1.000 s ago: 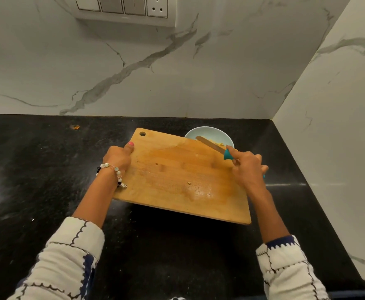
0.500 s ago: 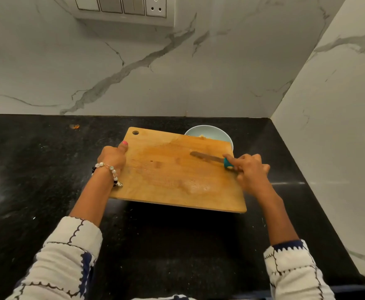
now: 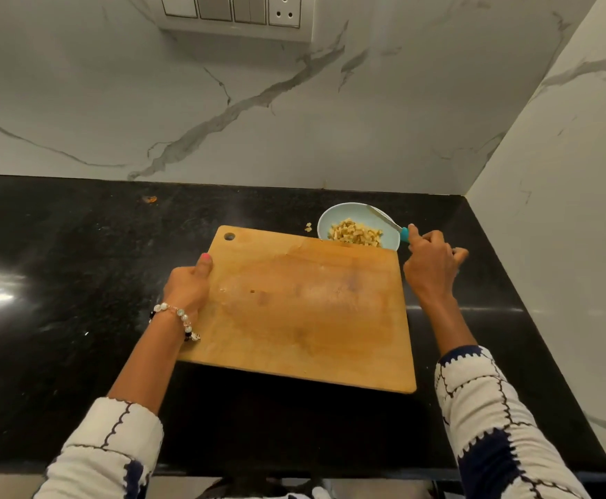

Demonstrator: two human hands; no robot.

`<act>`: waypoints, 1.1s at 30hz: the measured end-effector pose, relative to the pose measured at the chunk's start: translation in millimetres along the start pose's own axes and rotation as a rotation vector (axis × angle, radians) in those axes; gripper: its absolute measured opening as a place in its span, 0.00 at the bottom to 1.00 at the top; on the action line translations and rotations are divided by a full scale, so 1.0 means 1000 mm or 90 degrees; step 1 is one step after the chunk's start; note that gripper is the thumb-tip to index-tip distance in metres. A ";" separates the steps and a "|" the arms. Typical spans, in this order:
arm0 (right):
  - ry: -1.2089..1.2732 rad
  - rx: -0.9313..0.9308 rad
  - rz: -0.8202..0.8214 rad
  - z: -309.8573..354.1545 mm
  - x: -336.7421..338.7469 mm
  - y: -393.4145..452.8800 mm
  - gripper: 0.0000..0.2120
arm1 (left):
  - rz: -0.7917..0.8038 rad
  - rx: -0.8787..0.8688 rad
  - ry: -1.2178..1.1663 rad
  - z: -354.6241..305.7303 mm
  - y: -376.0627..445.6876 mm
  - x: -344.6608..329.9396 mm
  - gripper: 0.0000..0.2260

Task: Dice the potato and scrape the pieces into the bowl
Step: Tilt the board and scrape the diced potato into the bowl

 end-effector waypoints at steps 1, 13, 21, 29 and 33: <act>-0.001 0.007 -0.018 0.000 0.002 -0.005 0.22 | -0.001 -0.002 -0.002 0.009 -0.006 0.000 0.21; 0.020 0.025 -0.009 0.004 -0.004 -0.055 0.18 | -0.067 -0.010 0.054 0.073 -0.052 -0.005 0.25; -0.013 0.063 -0.019 0.015 -0.001 -0.068 0.18 | -0.116 0.020 0.097 0.083 -0.060 -0.006 0.24; -0.050 0.096 -0.037 0.029 0.008 -0.069 0.17 | -0.129 -0.043 0.292 0.032 -0.077 -0.010 0.17; -0.088 0.114 -0.067 0.037 0.012 -0.067 0.16 | -0.098 -0.290 0.337 -0.042 -0.081 -0.044 0.12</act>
Point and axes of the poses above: each hand's wrist, its own y-axis towards the middle knuckle, its own x-axis out of the back of the hand, z = x × y, the point moved 10 cm from there along y, towards the middle knuckle, and after that the axes turned 7 degrees about z, right-handed, at the moved point
